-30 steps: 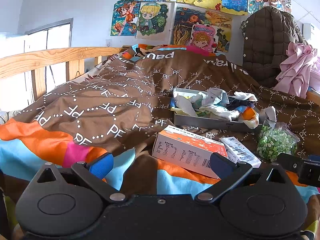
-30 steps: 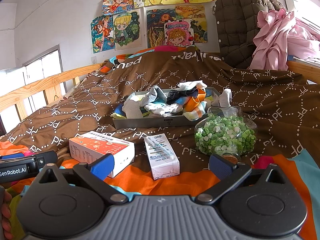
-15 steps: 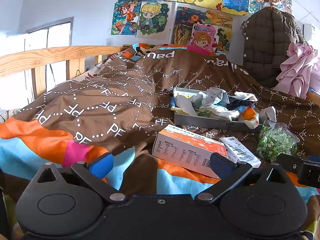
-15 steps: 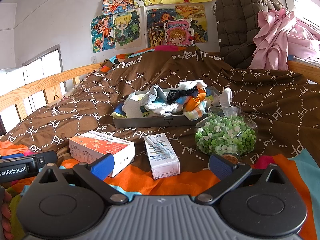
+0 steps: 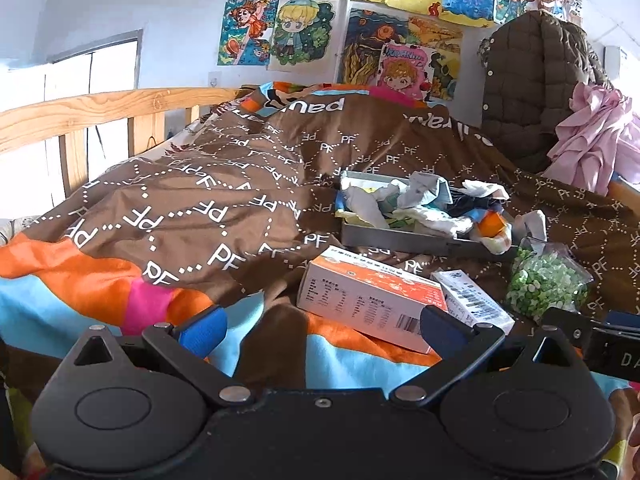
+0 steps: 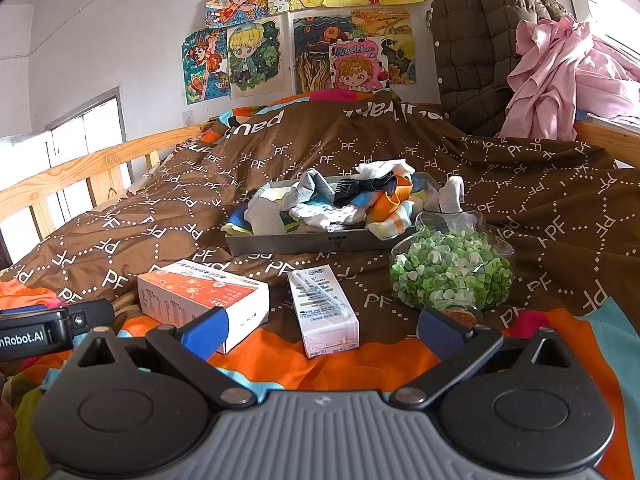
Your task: Organize soft objects
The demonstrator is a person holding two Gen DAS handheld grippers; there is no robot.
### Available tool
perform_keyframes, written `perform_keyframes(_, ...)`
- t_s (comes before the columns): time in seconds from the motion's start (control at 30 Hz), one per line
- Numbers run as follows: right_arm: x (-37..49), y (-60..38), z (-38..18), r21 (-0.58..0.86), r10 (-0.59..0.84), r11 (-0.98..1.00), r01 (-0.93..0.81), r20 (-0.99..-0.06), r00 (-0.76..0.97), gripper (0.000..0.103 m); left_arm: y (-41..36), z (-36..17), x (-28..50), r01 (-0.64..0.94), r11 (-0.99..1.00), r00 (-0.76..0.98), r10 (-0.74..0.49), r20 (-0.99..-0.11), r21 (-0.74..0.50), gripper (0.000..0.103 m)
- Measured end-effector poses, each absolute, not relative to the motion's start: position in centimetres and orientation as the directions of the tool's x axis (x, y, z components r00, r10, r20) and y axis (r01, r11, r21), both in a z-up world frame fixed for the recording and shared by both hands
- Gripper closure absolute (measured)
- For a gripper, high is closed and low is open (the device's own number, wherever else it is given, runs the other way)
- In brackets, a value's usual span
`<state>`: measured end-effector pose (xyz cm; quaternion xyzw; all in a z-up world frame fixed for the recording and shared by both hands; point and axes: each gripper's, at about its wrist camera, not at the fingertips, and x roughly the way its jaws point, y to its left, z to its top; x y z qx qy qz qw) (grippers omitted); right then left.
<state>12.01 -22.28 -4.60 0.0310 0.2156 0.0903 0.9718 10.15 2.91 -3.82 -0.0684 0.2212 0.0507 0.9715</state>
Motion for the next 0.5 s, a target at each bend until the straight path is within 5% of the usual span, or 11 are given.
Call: perform_keyframes(0.5, 11.94, -22.2, -4.59, 0.098, 0.189, 0.982, -0.163, -0.415, 0.89, 0.0, 2.89, -3.68, 9.94, -0.099, 0.987, 0.906, 0.037, -0.423, -0.127, 0.001)
